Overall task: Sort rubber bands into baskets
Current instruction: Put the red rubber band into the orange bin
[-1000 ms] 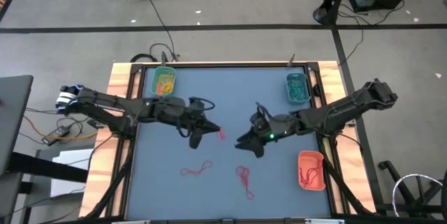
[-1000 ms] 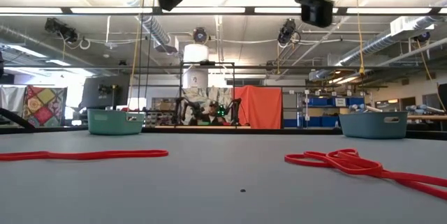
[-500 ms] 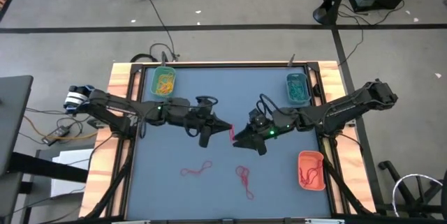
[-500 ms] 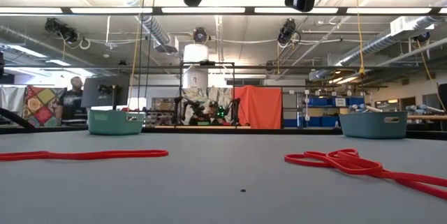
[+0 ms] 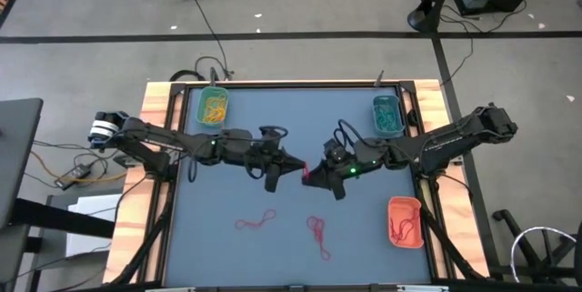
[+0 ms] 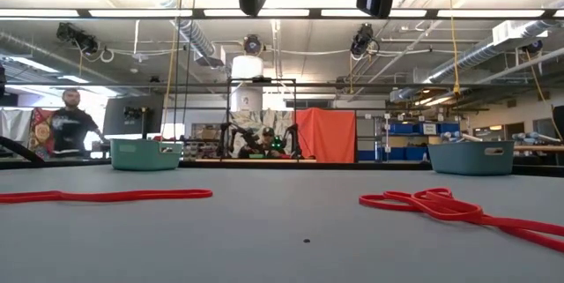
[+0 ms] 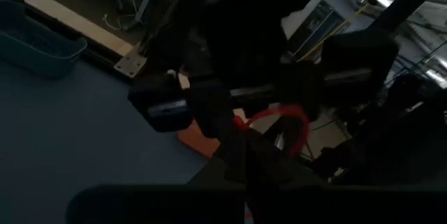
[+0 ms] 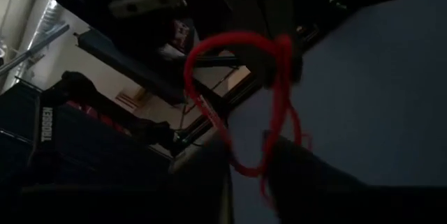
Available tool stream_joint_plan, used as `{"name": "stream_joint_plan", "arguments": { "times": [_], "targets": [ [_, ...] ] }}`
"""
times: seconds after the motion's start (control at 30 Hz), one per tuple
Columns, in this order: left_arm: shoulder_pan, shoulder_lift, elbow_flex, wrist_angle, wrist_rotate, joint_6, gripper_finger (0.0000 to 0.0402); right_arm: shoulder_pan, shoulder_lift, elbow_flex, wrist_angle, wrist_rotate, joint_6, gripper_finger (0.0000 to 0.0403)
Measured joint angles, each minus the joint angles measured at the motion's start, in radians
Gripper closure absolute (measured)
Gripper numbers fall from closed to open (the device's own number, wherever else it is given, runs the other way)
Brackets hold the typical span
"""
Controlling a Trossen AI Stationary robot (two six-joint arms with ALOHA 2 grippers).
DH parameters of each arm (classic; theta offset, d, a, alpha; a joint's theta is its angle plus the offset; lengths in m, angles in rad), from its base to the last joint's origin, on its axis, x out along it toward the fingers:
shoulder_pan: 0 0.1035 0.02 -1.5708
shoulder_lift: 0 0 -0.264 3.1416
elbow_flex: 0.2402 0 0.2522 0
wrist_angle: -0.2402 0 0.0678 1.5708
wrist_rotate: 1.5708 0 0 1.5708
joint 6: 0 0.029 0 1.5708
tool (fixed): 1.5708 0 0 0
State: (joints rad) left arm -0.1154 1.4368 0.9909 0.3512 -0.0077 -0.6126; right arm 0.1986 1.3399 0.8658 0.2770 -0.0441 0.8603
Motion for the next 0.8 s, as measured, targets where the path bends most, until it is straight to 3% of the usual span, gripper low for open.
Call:
{"name": "stream_joint_plan", "arguments": {
  "times": [0.07,0.13,0.27,0.47,0.63,0.8],
  "targets": [
    [0.000,0.000,0.000,0.010,0.000,-0.001,0.0401,0.000,0.000,0.000,-0.011,-0.002,-0.008,0.0352],
    [0.000,0.000,0.000,0.029,0.000,-0.005,0.0399,-0.003,0.000,0.000,-0.011,0.006,-0.025,0.0385],
    [0.005,-0.008,0.000,0.025,0.029,-0.025,0.0378,-0.003,-0.005,0.000,-0.043,0.025,0.024,0.0393],
    [0.025,-0.032,0.001,-0.179,0.157,-0.020,0.0328,0.027,-0.057,0.000,-0.271,0.008,0.101,0.0394],
    [0.011,-0.023,-0.002,-0.381,0.170,0.017,0.0313,0.071,-0.129,0.000,-0.521,-0.069,0.169,0.0394],
    [-0.012,-0.022,-0.046,-0.404,0.160,0.029,0.0312,0.138,-0.188,0.000,-0.713,-0.206,0.270,0.0394]
  ]
}}
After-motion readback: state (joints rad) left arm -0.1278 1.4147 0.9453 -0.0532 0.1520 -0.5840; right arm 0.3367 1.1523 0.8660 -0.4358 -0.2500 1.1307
